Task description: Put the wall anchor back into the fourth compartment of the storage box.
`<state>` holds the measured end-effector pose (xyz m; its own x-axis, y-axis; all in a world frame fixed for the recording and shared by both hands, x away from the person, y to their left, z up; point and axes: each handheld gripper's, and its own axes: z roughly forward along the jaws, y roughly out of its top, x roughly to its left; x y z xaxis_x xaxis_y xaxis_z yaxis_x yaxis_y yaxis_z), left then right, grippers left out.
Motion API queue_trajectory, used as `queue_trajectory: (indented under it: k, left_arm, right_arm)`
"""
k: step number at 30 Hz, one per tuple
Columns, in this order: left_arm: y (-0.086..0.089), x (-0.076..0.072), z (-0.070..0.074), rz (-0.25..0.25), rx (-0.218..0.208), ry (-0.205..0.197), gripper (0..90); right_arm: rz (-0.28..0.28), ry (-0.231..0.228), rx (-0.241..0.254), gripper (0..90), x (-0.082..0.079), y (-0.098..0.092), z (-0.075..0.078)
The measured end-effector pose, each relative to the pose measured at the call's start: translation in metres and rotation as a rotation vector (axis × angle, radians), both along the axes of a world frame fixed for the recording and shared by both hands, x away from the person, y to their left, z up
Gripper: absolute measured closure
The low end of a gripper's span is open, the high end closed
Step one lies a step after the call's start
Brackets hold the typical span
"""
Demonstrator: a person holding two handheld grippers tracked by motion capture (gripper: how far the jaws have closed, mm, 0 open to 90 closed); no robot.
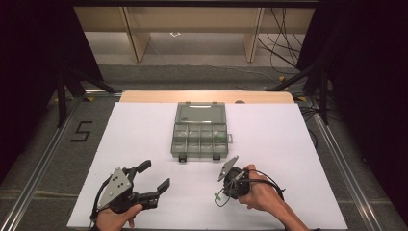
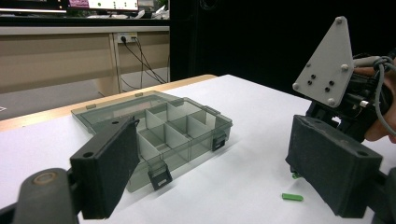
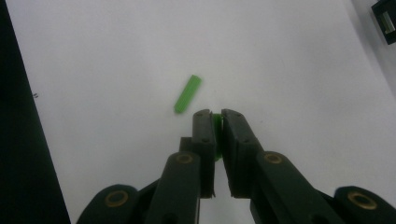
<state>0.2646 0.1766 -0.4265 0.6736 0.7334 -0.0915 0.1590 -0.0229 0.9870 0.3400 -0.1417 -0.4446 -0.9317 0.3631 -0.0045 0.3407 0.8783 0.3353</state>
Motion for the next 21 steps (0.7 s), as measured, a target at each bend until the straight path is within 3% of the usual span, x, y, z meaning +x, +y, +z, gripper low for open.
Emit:
queue_trajectory:
  k: [21]
  left_arm:
    - [0.000,0.000,0.000,0.002,0.003,0.004,15.9]
  right_arm:
    - [-0.039,-0.064,0.047,84.1,0.015,-0.006,0.011]
